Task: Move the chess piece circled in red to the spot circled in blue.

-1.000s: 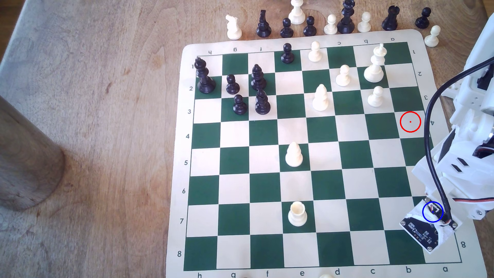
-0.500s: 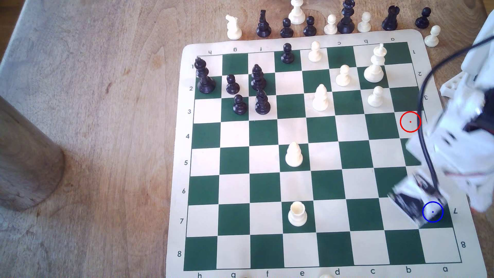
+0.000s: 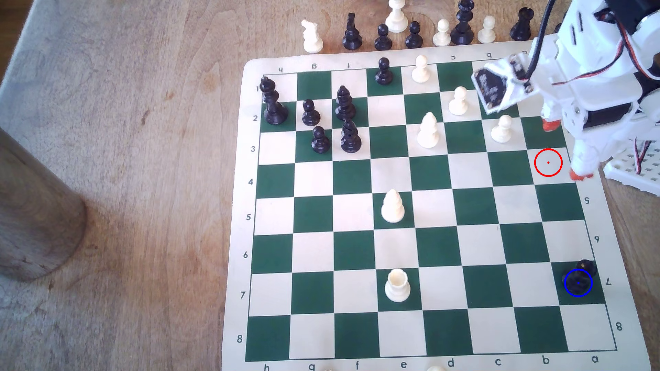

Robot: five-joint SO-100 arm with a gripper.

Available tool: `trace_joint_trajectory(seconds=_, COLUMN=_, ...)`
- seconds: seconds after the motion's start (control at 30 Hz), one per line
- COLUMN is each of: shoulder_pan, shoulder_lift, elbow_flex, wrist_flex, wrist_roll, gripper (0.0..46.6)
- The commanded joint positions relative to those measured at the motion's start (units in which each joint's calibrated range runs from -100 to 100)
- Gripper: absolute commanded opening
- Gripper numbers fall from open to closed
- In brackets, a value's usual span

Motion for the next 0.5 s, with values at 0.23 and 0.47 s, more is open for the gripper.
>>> trace_joint_trajectory(seconds=0.23, shoulder_pan=13.1, shoulder_lift=-30.4, elbow_flex=8.5, wrist_flex=-1.5, wrist_roll=0.6, gripper=2.6)
trace_joint_trajectory(seconds=0.47, shoulder_pan=17.3, shoulder_lift=-30.4, elbow_flex=17.6, wrist_flex=-21.8, wrist_roll=0.9, gripper=0.3)
